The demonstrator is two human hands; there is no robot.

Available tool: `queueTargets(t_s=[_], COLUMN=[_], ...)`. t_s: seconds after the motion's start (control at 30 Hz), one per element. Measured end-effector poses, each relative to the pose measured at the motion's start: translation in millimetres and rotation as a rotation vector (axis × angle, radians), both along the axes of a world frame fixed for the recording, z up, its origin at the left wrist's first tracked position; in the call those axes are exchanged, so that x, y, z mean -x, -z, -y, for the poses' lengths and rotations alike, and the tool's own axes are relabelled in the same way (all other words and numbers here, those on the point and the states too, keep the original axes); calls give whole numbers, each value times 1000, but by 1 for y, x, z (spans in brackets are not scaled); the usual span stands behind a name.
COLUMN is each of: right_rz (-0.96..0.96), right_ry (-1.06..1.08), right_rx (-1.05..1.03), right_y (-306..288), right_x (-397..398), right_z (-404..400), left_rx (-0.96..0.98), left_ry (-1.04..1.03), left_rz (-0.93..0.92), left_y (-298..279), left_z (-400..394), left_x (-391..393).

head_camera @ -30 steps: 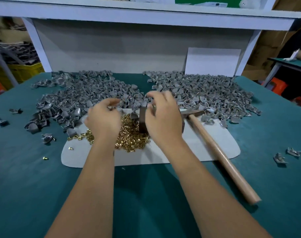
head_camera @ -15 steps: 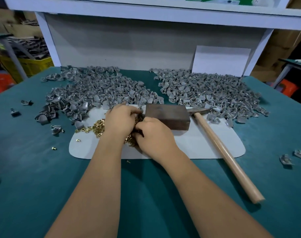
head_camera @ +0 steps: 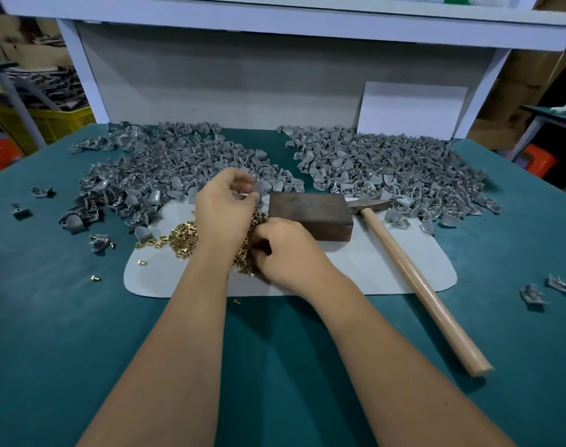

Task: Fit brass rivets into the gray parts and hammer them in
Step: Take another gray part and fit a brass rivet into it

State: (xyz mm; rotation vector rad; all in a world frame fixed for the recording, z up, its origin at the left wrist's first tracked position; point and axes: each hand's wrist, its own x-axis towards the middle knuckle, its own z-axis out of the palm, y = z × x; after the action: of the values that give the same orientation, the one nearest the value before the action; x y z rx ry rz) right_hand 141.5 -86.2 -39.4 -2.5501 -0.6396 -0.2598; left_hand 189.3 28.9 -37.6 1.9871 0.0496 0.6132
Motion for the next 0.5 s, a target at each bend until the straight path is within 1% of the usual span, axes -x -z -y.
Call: queueTargets(t_s=[0.07,0.2,0.27,0.33,0.4,0.5], right_rz=[-8,-10,8,32,31,-37], right_ry=[-13,12,49,102,145,163], right_rx=[-13,-120,-223,-375,-500,-583], right_y=[0,0,-1,-2,-4,-7], right_x=[-1,-5,-8,-9,-9,-9], right_z=[3,8,10,12,17,22], left_rx=[111,180,248,309,331,339], left_ry=[112,199,222,252,259,265], left_rz=[42,62,51,39,35,30], left_y=[-1,-3,-5,-6,-6,-6], left_z=[2,2,1,2,4,6], left_x=[1,1,2,4,6,8])
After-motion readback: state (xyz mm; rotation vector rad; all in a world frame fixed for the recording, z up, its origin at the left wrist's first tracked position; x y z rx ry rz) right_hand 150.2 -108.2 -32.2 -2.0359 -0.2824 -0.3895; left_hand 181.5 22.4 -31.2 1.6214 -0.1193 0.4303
